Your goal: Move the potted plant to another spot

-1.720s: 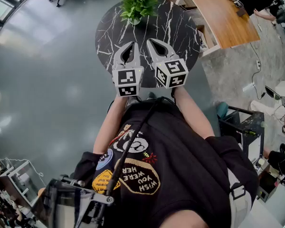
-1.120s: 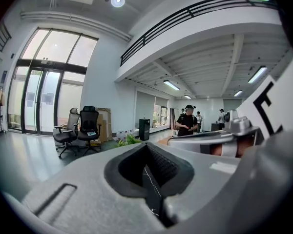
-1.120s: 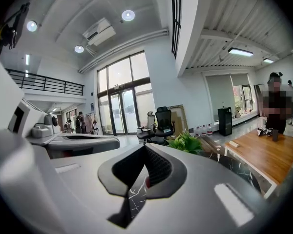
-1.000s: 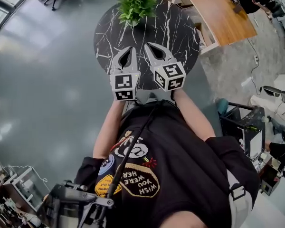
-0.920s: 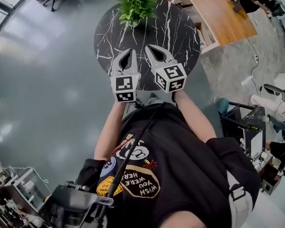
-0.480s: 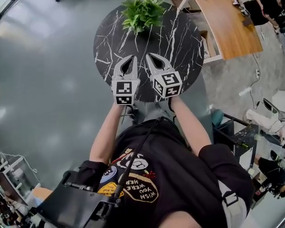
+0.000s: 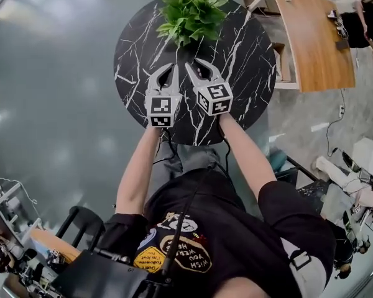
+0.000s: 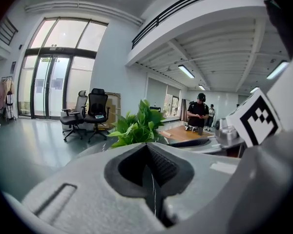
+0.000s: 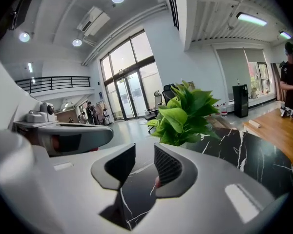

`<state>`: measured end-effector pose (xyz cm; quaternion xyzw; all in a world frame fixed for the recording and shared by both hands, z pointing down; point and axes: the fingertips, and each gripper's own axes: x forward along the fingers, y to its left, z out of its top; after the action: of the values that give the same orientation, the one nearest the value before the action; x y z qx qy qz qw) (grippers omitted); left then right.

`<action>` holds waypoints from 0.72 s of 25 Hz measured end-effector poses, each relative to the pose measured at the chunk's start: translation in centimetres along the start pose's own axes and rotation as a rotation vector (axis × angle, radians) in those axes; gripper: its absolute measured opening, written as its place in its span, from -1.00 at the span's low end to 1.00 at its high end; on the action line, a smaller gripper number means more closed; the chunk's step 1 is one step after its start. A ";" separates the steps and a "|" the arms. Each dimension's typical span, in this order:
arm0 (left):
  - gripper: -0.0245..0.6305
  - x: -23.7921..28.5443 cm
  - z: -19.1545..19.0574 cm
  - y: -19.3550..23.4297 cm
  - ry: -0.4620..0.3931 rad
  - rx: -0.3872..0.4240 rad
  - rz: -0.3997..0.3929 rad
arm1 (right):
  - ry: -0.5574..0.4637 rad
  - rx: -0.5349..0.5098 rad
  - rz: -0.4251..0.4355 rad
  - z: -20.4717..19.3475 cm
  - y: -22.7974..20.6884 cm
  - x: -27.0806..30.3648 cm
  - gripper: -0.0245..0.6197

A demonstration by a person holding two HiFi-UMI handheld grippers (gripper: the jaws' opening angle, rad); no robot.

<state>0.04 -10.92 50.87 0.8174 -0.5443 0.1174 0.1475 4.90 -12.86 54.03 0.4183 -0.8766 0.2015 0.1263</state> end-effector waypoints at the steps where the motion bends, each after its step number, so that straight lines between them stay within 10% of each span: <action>1: -0.91 0.9 -0.6 0.4 0.001 0.005 -0.002 | 0.009 -0.003 0.012 -0.8 -0.3 1.1 -0.49; 18: -0.91 9.6 -6.9 9.0 0.000 -0.048 0.073 | 0.072 -0.107 -0.206 -7.1 -10.4 17.9 0.58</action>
<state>-4.81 -19.88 61.65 0.7934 -0.5762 0.1097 0.1626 2.36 -27.71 69.89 0.4914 -0.8334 0.1551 0.1998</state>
